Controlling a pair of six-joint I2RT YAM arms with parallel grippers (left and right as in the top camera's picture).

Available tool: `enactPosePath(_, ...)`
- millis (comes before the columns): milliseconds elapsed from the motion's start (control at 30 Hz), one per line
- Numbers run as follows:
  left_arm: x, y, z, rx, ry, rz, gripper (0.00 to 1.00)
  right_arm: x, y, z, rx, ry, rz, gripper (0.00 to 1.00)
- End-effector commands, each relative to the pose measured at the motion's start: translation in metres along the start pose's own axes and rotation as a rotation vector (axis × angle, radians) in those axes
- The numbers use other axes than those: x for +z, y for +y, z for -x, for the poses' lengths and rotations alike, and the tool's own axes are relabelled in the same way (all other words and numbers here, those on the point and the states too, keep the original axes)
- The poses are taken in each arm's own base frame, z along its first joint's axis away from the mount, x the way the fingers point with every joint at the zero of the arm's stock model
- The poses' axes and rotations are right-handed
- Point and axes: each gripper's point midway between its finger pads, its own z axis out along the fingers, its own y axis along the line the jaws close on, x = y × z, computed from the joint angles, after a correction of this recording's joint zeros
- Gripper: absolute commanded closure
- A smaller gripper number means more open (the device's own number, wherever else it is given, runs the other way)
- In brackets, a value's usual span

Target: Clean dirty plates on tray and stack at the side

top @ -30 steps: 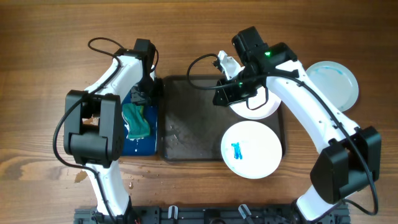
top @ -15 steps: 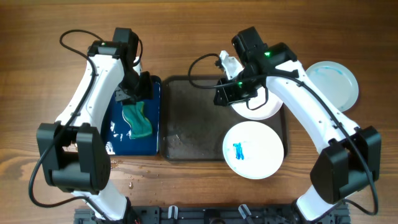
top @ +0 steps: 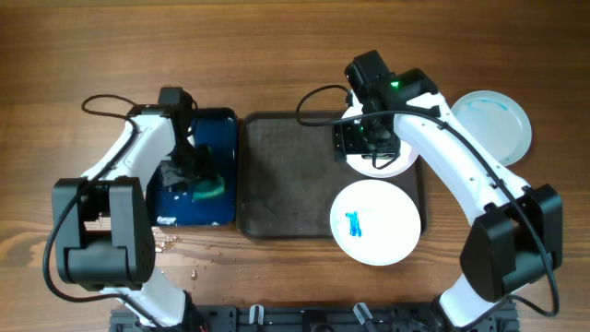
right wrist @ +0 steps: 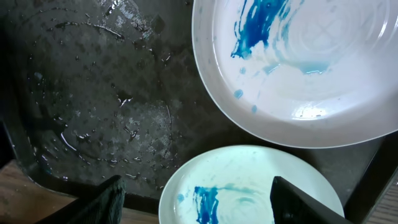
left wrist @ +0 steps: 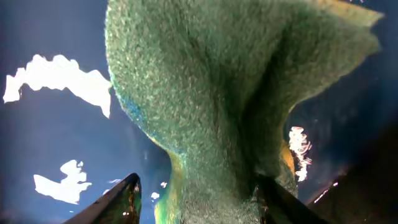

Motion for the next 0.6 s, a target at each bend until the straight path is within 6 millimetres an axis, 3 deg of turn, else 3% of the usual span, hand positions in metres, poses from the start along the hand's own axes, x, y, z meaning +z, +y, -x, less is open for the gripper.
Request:
enactPosePath(0,-0.002,-0.016,0.01,0.019,-0.039,-0.089,0.44,0.007,0.0,-0.003,-0.019,0.025,0.013,0.24)
enactPosePath(100,-0.01,-0.024,0.01,0.044,-0.064,-0.098,0.48,0.006,0.008,-0.005,-0.037,0.038,0.06,0.24)
enactPosePath(300,-0.051,-0.021,0.003,0.04,-0.148,-0.119,0.43,0.006,0.01,-0.006,-0.037,0.043,0.071,0.23)
enactPosePath(400,-0.045,-0.015,0.008,0.036,-0.156,-0.074,0.34,0.006,0.01,-0.006,-0.045,0.043,0.071,0.24)
enactPosePath(567,-0.009,-0.01,0.018,0.025,-0.103,-0.026,0.36,0.006,0.009,-0.01,-0.06,0.058,0.067,0.24)
